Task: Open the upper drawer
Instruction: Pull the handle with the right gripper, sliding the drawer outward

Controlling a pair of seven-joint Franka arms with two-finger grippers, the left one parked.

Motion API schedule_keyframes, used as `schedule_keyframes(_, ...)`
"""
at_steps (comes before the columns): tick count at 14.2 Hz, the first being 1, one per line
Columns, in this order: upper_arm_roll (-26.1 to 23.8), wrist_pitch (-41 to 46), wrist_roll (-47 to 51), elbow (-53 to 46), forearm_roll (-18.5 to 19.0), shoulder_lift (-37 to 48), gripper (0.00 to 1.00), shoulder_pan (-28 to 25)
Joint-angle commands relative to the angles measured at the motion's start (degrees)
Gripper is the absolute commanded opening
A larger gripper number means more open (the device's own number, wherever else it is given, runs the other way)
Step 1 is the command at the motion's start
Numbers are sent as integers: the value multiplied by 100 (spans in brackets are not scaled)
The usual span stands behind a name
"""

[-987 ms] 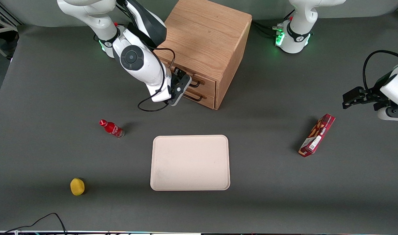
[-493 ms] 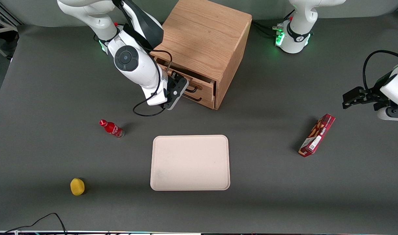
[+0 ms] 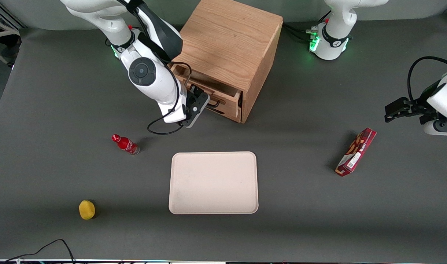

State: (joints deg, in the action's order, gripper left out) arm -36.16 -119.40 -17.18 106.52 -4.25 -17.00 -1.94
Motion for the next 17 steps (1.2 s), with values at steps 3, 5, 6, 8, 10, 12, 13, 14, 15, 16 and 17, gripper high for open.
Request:
schedule_keyframes(3,144,84,-66,-324,285,-225,100,1)
schedule_keyframes(5,258,84,-198,-394,285,-251,100,1)
schedule_keyframes(6,302,84,-233,-430,285,-286,100,-8)
schedule_keyframes(8,338,84,-242,-535,294,-339,100,-8)
schedule_keyframes(10,416,84,-295,-597,372,-392,100,-8)
schedule_keyframes(12,461,84,-321,-658,390,-445,100,-8)
schedule_keyframes(13,470,92,-374,-693,451,-462,100,1)
schedule_keyframes(14,487,101,-383,-720,495,-488,100,1)
schedule_keyframes(15,557,110,-400,-764,504,-497,100,-8)
schedule_keyframes(16,584,110,-409,-764,505,-506,100,-8)
schedule_keyframes(17,584,119,-461,-816,522,-532,100,-8)
